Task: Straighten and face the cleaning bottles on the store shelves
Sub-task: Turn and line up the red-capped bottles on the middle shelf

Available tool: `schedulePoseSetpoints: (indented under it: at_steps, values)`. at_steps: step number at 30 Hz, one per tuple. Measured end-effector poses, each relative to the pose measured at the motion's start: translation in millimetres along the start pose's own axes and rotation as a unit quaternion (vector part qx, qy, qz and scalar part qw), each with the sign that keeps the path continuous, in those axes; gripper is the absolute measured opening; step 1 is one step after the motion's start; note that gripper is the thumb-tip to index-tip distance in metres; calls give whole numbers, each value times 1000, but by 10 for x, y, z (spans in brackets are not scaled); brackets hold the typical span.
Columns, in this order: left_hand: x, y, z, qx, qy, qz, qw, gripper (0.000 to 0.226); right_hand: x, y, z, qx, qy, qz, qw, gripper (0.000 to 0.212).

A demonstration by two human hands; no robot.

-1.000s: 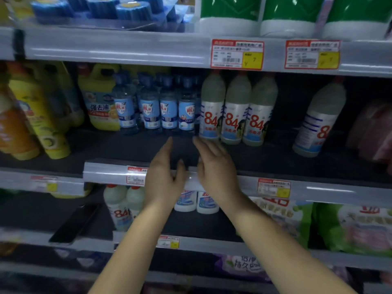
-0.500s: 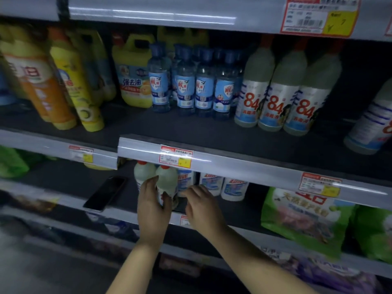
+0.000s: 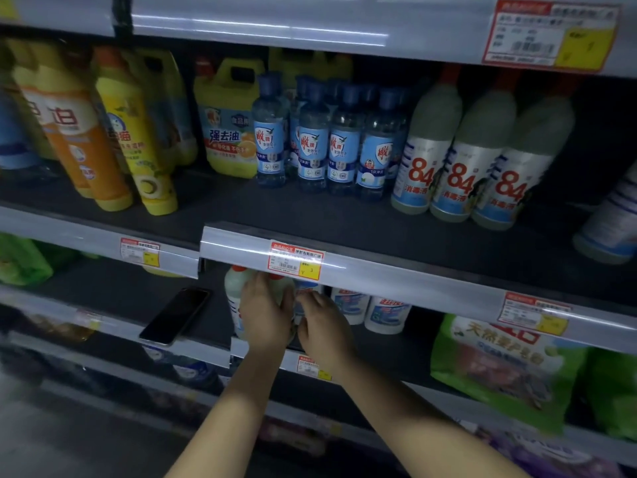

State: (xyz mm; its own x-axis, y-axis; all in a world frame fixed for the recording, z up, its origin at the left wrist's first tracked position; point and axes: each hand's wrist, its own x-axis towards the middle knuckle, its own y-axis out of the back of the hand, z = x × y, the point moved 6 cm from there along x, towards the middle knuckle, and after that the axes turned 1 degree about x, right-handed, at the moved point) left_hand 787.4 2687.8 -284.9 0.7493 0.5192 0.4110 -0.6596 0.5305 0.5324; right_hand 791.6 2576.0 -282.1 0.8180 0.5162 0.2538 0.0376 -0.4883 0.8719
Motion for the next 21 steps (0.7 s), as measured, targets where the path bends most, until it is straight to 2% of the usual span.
schedulePoseSetpoints:
  at_steps: [6,11,13,21]
  values:
    - [-3,7,136,3,-18,25,1000,34,34,35,54,-3,-16,-5,1000,37]
    - [-119,0,110,-129,2,-18,992,16,45,84,79,12,-29,6,999,39]
    - [-193,68,182,-134,-18,-14,991,21,50,75,88,17,-23,6,1000,40]
    - [-395,346,499,-160,-53,-49,985,26,-62,59,74,134,-32,0,991,56]
